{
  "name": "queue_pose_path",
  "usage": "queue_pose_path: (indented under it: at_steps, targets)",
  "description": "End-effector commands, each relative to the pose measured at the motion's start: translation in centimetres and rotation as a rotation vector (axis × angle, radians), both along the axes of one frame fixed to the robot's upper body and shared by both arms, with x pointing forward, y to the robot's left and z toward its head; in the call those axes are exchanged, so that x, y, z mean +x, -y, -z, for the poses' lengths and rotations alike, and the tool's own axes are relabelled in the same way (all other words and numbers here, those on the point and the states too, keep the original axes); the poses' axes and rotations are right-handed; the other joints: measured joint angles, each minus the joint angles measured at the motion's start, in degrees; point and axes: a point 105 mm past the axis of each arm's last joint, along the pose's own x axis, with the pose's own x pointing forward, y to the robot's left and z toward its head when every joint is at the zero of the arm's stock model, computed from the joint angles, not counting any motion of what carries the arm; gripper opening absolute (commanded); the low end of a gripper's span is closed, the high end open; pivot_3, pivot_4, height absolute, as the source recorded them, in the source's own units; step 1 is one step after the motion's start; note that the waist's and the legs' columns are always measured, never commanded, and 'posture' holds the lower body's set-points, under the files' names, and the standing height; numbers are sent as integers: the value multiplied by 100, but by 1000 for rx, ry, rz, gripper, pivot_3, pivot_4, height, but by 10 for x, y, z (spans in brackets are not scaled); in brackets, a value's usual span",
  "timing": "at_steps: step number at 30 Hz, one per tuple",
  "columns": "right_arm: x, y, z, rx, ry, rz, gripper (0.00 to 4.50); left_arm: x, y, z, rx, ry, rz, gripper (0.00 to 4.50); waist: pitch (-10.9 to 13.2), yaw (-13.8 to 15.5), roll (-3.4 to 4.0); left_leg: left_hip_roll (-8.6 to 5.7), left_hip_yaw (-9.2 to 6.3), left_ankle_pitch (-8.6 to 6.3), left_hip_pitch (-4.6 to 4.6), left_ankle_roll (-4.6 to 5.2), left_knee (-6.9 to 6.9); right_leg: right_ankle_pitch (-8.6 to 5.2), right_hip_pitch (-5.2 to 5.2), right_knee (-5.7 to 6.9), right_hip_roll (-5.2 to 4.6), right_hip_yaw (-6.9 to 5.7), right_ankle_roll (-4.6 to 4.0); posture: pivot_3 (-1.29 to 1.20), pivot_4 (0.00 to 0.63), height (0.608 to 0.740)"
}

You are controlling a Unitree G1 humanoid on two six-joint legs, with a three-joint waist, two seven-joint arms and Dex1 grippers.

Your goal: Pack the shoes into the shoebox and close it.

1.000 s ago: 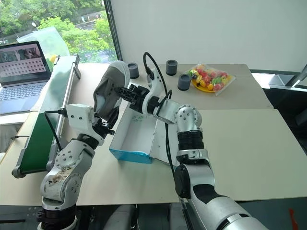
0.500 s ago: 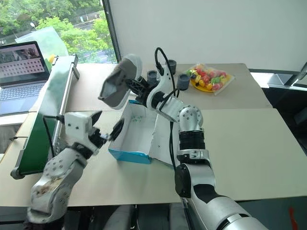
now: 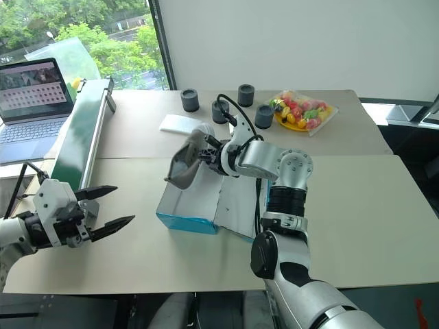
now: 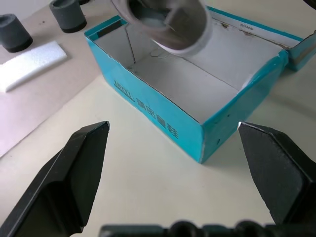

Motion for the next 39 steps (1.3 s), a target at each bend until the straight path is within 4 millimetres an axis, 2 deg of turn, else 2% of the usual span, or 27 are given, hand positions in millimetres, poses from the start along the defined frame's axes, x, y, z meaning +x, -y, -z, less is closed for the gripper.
queue_pose_path:
  at_steps: [1,3,7,10,15,22,24,26,31,33,34,39]
  targets:
    - [-4,0,-15,-76,25,8,333,5,10,-3,20,26,71,4468,0,-24,0,1,0,0,-2,0,-1,0,-2,0,0,0,0,0,150,726]
    - [-7,2,-6,-126,3,12,333,7,15,-2,15,30,88,4468,0,-63,0,1,0,0,-5,1,-1,0,-3,0,0,1,0,0,150,726]
    - [-13,6,25,-229,-86,23,333,8,23,-3,7,39,111,4468,0,-130,0,1,1,-1,-6,2,-1,0,-3,0,0,3,0,0,150,726]
    - [-16,4,36,-251,-118,12,333,9,24,-4,6,42,113,4468,0,-127,0,3,1,-1,-3,3,-1,-1,-2,1,2,3,1,0,150,726]
    - [-17,-3,46,-264,-152,-5,333,10,24,-5,1,47,109,4468,0,-122,0,3,3,-1,-3,3,-1,-1,-2,0,3,4,2,0,150,726]
    - [-13,-5,41,-288,-125,-38,333,11,24,-4,1,54,100,4468,0,-122,0,3,3,-1,-4,4,-1,-2,-2,-1,4,4,2,0,150,726]
    - [-10,-5,37,-284,-109,-30,1289,12,24,-5,-1,60,97,4500,0,-118,0,3,3,-1,-4,4,-1,-1,-3,0,4,4,2,0,150,726]
    - [-8,-9,31,-269,-84,-41,1829,12,24,-5,-1,63,94,4500,0,-116,0,3,3,-1,-4,4,0,-2,-2,-1,3,4,3,0,150,726]
    - [-8,-16,20,-272,-34,-86,3589,11,24,-5,0,67,90,4500,0,-126,0,3,3,-1,-2,4,-1,-1,-3,0,4,4,3,0,150,726]
    - [-4,-20,0,-278,63,-101,4366,11,24,-4,1,71,82,4500,0,-127,0,4,3,-1,-2,4,-1,-1,-3,0,5,4,2,0,150,726]
    - [-2,-22,-11,-278,116,-103,4484,12,23,-4,0,73,78,4500,1,-135,1,4,3,-1,-2,4,-1,-1,-3,0,5,4,3,0,150,726]
    - [2,-35,-50,-215,304,-142,4484,14,21,-5,-19,90,33,4500,1,-115,2,5,3,-2,-3,5,-1,-2,-5,-1,6,3,3,0,150,726]
